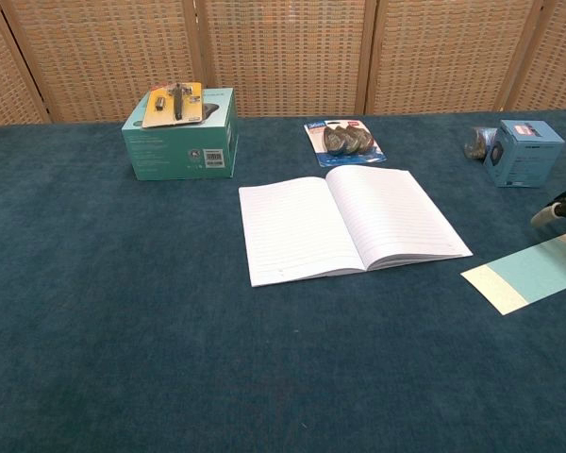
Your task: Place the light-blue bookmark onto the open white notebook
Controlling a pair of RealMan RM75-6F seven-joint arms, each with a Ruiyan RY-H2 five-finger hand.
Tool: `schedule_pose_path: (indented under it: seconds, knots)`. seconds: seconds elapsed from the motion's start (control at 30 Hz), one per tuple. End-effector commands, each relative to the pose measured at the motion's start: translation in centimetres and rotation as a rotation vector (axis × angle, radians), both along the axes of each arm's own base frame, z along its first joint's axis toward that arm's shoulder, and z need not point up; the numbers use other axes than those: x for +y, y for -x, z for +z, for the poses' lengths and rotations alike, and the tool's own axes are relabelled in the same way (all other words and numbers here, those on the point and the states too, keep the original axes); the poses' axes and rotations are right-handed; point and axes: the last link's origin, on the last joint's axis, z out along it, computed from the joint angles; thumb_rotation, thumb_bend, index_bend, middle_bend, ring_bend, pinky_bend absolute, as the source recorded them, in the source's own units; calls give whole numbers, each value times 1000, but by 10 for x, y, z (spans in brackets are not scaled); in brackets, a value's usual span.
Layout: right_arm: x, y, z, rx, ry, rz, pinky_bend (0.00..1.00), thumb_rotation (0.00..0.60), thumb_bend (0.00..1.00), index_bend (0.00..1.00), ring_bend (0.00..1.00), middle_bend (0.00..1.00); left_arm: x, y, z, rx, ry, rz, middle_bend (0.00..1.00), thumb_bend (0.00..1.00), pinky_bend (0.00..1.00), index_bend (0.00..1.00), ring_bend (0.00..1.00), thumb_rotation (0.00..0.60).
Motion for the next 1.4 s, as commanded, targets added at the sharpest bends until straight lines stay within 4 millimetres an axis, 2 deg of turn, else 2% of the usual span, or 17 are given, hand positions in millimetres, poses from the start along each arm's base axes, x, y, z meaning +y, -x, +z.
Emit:
schedule_pose_path:
  seconds: [0.03,0.27,0.57,1.13,1.4]
  knots:
    - [-1,0,-1,-4,0,-3,87,600,1000,150,0,139,0,0,0,0,1,1,0,0,0,0,0,600]
    - [1,5,-3,19,-21,-23,97,600,1000,153,0,141,1,0,-2,4,8,1,0,0,0,0,0,600]
    - [5,19,3,82,-40,-98,136,600,1000,215,0,195,1,-1,-4,7,16,2,0,0,0,0,0,600]
    - [33,40,25,101,-19,-153,159,600,1000,219,0,198,0,-2,-8,17,24,1,0,0,0,0,0,600]
    - [44,37,33,100,-5,-136,165,600,1000,219,0,183,0,-2,-7,15,22,1,0,0,0,0,0,600]
